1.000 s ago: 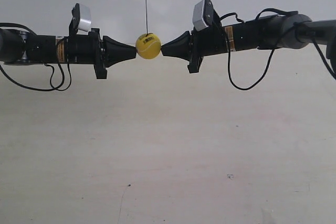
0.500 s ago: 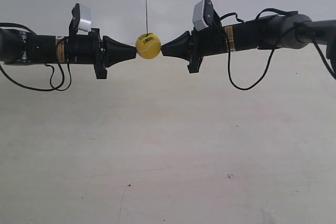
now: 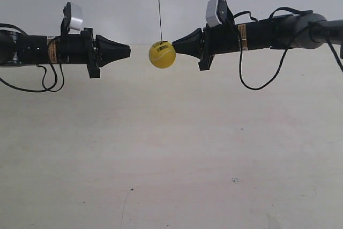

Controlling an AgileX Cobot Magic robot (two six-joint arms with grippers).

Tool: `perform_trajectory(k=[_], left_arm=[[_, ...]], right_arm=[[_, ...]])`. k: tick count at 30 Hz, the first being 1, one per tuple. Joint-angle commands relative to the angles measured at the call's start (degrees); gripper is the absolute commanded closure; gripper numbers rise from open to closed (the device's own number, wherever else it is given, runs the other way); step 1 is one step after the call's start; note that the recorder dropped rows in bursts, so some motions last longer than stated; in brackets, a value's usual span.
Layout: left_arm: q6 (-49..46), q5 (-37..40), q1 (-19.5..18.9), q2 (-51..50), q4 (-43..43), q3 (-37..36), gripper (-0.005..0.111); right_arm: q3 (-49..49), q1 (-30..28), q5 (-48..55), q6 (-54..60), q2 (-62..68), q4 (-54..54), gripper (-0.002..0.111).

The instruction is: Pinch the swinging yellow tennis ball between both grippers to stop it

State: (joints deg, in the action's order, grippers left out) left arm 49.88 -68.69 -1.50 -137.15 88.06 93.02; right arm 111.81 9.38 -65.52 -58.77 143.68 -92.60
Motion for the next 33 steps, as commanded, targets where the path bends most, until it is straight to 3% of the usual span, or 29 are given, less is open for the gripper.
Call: perform_trajectory(k=[1,33], left_arm=[[0.7,-1.3,-0.6,0.0,-0.2,0.3,0.102],[1.0,-1.3,0.4,0.0,-0.7,0.3,0.102]], right_arm=[[0.3,-0.4,-0.6,0.2,-0.1,0.5,0.108],[0.3,-0.2,0.2,-0.2,-0.1,0.5,0.108]])
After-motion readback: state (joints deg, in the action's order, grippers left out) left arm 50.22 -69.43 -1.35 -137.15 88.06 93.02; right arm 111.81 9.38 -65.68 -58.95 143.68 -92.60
